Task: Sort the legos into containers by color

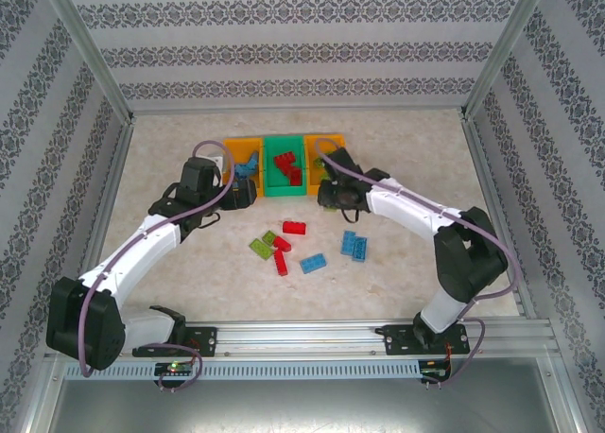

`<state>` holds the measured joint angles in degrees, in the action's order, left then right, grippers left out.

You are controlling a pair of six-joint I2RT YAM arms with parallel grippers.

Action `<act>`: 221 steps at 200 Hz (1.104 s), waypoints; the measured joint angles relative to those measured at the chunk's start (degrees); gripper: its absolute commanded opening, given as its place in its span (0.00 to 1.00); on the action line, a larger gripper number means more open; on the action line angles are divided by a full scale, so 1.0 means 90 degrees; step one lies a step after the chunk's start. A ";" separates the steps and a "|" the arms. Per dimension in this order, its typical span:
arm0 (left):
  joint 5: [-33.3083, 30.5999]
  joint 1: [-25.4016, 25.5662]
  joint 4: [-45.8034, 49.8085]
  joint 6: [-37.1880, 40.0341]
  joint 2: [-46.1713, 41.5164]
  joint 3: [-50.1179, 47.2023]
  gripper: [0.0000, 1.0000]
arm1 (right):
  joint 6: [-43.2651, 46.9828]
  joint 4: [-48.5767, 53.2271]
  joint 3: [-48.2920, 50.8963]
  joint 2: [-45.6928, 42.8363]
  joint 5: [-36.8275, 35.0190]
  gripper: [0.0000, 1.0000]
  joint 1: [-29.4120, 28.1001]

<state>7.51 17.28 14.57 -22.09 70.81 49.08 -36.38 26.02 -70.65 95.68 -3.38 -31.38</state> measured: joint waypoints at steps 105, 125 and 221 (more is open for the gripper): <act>0.0194 0.0617 0.0005 -0.0039 0.0027 -0.0503 1.00 | 0.0631 -0.0095 -0.2256 0.2268 0.0792 0.53 0.0988; 0.0197 0.0733 0.0017 -0.0080 0.0032 -0.0573 1.00 | 0.0656 -0.0070 -0.2414 0.2392 0.0877 0.67 0.1013; 0.0092 0.1523 0.0185 -0.0129 0.0306 -0.0991 1.00 | 0.0903 -0.0301 -0.1899 0.1877 0.1372 0.91 0.1042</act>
<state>8.34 30.98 16.23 -23.24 73.56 40.16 -28.25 23.31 -87.74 112.57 8.97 -22.00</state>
